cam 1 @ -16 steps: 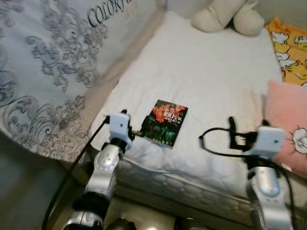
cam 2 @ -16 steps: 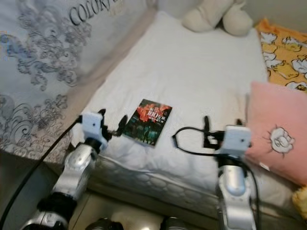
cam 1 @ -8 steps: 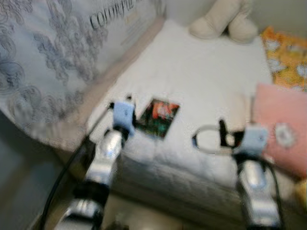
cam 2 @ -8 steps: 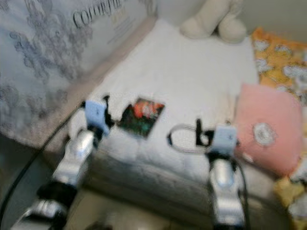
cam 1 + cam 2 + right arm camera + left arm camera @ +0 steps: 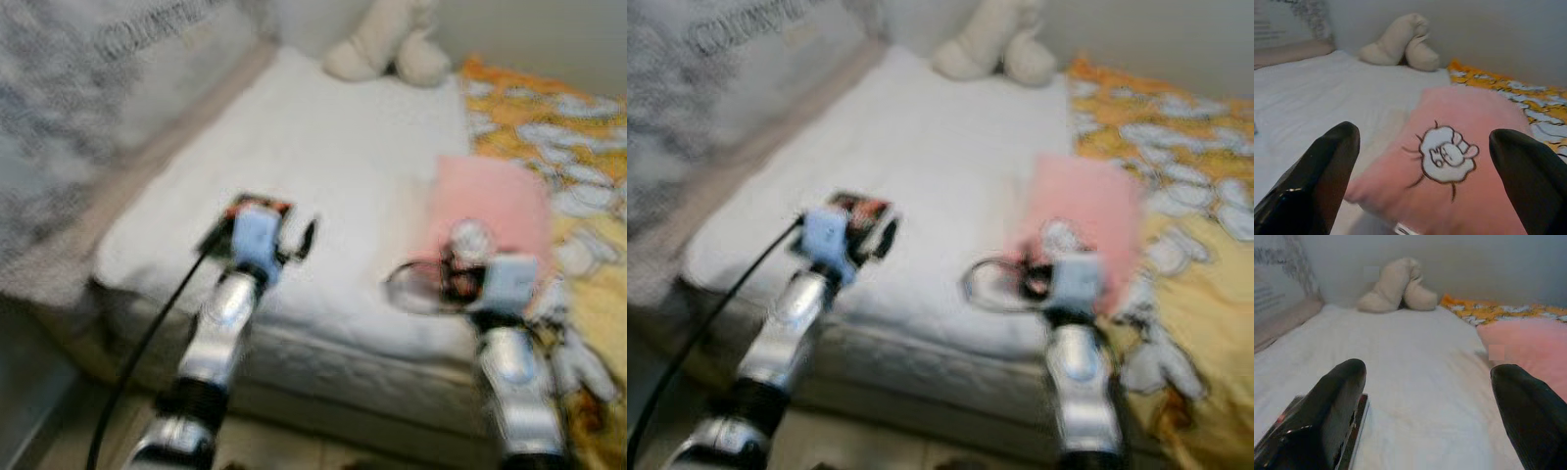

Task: Clean up the room

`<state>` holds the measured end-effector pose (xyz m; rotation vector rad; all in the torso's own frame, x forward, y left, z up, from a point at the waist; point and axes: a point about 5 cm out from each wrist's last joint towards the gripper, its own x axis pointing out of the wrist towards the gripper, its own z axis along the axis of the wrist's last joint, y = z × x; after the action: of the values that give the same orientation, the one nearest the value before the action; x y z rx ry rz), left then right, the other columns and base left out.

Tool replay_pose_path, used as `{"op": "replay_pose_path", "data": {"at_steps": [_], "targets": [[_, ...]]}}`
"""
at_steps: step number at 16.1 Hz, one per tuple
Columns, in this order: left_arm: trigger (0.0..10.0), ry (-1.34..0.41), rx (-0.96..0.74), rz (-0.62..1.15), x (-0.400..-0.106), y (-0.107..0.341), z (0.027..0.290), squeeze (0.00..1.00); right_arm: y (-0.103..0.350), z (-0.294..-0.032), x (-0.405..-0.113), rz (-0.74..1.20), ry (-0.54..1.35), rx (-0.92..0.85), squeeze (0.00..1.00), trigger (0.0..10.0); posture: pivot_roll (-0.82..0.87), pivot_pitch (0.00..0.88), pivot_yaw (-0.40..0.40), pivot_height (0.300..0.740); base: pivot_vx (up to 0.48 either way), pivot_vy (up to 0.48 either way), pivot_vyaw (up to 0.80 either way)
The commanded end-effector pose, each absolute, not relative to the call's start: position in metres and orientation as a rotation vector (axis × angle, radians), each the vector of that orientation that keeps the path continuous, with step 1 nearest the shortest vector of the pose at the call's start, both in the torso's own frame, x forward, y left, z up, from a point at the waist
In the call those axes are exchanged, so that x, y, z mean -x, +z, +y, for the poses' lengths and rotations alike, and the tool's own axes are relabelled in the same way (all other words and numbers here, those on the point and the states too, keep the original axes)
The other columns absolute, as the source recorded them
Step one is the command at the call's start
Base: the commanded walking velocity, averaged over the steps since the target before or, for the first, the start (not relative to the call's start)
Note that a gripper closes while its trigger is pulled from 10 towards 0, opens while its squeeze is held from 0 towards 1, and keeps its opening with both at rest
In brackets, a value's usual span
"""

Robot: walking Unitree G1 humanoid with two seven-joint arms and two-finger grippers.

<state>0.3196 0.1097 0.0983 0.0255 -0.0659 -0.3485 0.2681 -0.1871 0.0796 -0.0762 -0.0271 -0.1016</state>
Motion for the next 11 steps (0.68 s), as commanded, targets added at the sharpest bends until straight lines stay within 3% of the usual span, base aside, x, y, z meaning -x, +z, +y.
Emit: {"op": "replay_pose_path", "data": {"at_steps": [1, 8, 11], "targets": [[10.0, -0.366, -0.013, -0.081, -0.321, 0.103, 0.105, 0.0, 0.084, -0.194, -0.269, -0.034, -0.111, 0.091, 0.0, 10.0, -0.13, 0.0, -0.023, 0.697, 0.326, -0.349, -0.79], [10.0, -0.357, -0.054, -0.063, -0.322, 0.103, 0.11, 0.0, 0.079, -0.189, -0.266, -0.037, -0.077, 0.094, 0.0, 10.0, -0.12, 0.0, -0.013, 0.697, 0.346, -0.328, -0.76], [10.0, -0.348, -0.112, -0.066, -0.323, 0.104, 0.112, 0.0, 0.08, -0.184, -0.269, -0.048, -0.079, 0.088, 0.0, 10.0, -0.11, 0.0, -0.013, 0.697, 0.0, 0.0, 0.0]]}}
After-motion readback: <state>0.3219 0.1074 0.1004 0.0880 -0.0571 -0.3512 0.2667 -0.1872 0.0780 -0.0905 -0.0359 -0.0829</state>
